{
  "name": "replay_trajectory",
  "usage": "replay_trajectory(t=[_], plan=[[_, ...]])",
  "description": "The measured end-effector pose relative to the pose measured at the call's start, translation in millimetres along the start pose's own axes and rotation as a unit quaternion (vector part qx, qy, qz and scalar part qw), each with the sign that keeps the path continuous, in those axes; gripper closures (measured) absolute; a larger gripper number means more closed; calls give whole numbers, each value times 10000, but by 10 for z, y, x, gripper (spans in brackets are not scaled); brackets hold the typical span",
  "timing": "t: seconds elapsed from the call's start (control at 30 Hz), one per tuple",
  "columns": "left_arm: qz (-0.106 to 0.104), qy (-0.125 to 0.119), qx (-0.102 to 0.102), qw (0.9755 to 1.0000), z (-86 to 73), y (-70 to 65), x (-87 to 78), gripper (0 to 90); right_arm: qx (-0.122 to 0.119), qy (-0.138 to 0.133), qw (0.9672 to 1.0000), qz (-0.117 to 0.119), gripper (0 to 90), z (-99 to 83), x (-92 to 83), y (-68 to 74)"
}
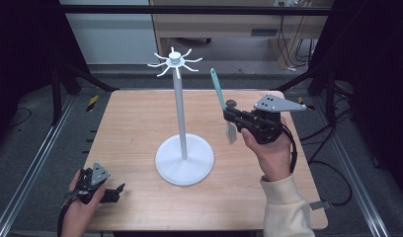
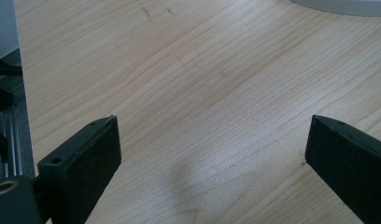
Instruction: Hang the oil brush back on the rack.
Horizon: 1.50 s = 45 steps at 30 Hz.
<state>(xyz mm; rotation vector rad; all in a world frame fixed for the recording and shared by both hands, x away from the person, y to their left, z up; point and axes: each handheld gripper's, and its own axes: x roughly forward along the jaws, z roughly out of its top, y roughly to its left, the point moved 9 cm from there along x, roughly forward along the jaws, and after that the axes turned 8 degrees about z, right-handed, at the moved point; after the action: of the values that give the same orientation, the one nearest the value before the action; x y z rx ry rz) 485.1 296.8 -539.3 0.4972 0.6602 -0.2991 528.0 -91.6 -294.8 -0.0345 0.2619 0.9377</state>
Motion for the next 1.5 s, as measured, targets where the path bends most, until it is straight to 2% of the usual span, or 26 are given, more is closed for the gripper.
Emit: replay_trajectory(t=[0.4, 1.07, 1.5], plan=[[-7, 6, 8, 10000, -1, -5, 2, 31, -51, -163, 9998, 68, 828, 62, -5, 51], [-11, 8, 4, 10000, -1, -10, 4, 31, -89, -312, 9993, 179, 828, 134, -8, 110], [-9, 0, 10, 10000, 1, -10, 2, 31, -186, -374, 9987, 276, 828, 177, -24, 201]])
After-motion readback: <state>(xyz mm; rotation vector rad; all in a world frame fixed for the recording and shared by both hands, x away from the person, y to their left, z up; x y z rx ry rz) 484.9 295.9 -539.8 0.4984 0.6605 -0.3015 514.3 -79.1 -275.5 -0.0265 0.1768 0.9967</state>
